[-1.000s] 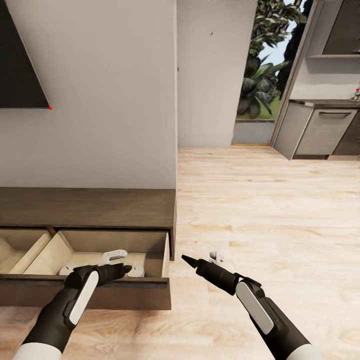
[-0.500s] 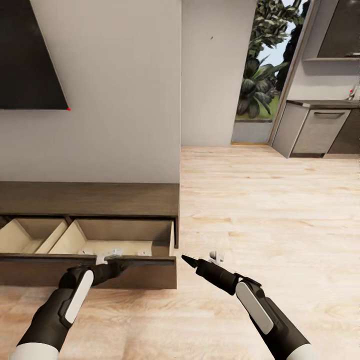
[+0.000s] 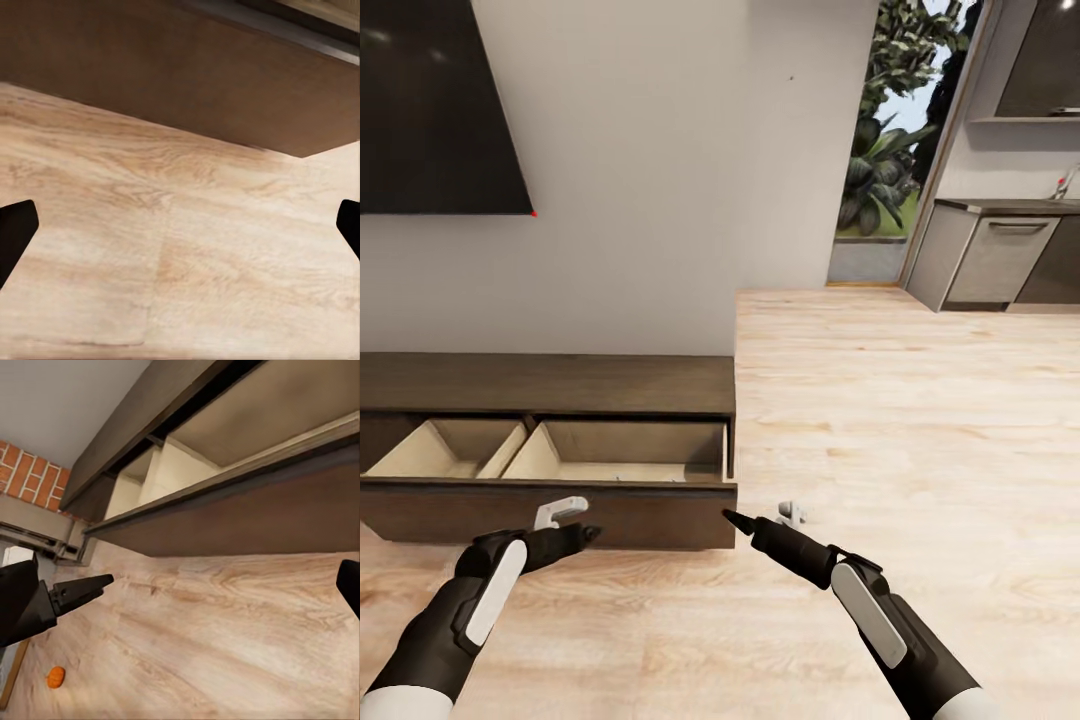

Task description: Place each of the two pumpkins and all three candles from the living room inside a cabinet in the living room (use any cabinet), then make sure every cabinet is closed, and position the cauldron so it is next to a table in the living room.

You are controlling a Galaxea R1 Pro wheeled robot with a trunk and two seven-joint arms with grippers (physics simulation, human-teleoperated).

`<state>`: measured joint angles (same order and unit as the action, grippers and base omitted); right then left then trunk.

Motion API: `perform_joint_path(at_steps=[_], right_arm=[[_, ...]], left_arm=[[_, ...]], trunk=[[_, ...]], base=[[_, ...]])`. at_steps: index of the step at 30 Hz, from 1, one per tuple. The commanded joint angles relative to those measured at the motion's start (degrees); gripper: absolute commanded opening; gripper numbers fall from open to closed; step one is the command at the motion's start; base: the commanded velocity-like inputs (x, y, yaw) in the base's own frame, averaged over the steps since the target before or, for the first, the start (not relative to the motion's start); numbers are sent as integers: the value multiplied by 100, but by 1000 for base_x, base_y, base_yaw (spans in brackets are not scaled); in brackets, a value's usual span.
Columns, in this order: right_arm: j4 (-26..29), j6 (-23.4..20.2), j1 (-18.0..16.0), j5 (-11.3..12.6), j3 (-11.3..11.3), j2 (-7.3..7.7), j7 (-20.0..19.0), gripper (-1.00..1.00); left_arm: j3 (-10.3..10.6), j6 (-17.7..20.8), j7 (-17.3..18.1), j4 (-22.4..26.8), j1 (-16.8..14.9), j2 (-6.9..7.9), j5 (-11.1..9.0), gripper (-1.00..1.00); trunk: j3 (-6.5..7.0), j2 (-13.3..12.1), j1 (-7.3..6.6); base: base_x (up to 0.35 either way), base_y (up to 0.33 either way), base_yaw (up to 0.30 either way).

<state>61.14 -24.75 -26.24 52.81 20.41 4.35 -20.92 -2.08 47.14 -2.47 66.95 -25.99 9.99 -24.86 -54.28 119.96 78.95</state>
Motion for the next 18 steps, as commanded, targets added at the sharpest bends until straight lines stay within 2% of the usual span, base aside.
perform_joint_path(at_steps=[1, 18], right_arm=[[7, -39, -4, 38, 6, 4, 7, 100], [-18, -92, -4, 30, 6, 0, 11, 100]], left_arm=[[-3, 23, -27, 3, -2, 2, -50, 100], [-3, 15, -35, -99, -2, 3, -51, 100]], trunk=[[-5, 2, -1], [-5, 2, -1]], base=[[-20, 304, 0], [-2, 320, 0]])
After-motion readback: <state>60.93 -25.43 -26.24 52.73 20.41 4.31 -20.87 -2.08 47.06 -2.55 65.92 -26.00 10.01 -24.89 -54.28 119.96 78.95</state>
